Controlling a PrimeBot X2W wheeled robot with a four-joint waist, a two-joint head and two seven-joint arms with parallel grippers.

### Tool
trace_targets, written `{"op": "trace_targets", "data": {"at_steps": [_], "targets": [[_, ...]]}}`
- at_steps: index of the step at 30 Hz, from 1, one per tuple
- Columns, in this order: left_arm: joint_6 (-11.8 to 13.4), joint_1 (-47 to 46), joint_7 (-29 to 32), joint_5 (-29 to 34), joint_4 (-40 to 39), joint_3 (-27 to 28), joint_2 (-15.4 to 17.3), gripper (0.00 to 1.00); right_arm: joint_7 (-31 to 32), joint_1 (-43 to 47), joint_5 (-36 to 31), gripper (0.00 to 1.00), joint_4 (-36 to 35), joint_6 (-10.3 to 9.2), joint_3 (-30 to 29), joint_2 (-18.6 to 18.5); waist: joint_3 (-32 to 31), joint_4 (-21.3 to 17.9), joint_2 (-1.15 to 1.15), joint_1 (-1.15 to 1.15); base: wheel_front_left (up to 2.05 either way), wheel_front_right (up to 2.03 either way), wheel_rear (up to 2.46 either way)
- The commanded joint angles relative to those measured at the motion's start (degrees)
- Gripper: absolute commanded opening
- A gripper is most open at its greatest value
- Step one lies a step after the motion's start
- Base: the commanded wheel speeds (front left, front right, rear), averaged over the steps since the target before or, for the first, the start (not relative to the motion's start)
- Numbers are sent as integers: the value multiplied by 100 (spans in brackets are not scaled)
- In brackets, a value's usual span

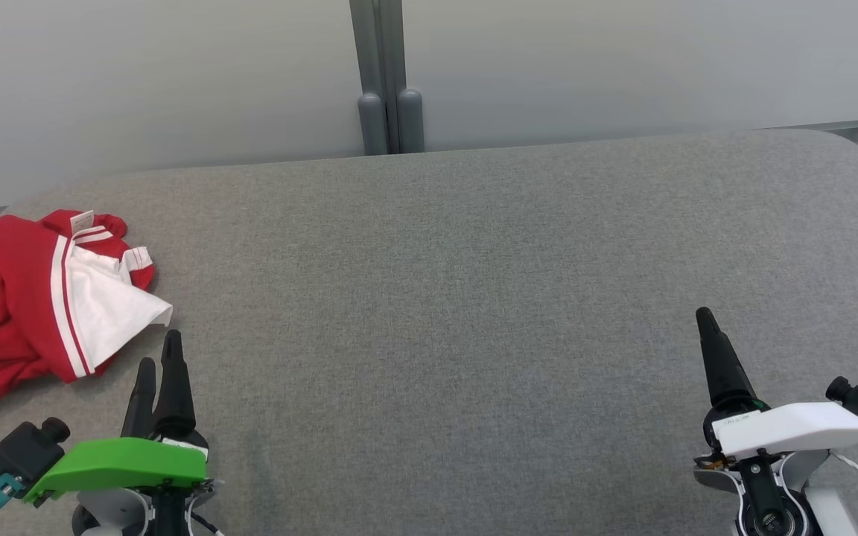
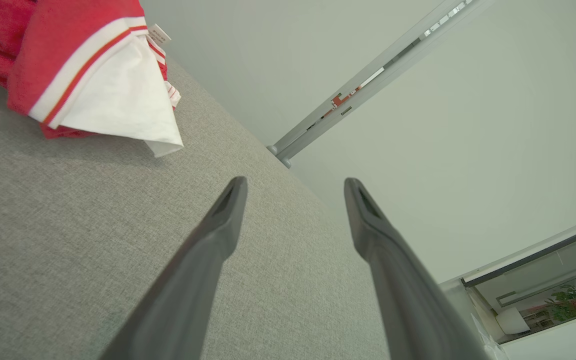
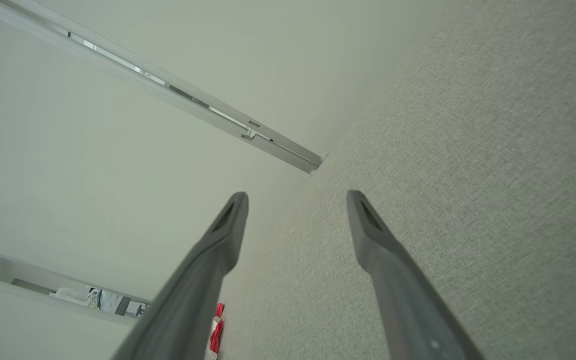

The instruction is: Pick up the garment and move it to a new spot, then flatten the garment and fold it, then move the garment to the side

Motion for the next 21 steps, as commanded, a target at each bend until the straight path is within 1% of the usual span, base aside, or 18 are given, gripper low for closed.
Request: {"op": "trace_targets", "data": {"at_steps": [1,10,21], "targets": [[37,-127,-59,288,-106,-23,45,100,-60,-30,-224,100,-133,1,35,-35,-1,1,0,0,0,0,0],[181,-83,-228,1247,-82,-86,116,100,-227,65,-1144,100,-218,2,148,-72,-16,-5,0,0,0,0,0],[264,39,-418,2094,-107,-150,246,100,-417,150,-2168,100,-221,2,238,-106,-40,-13,0,0,0,0,0]]}}
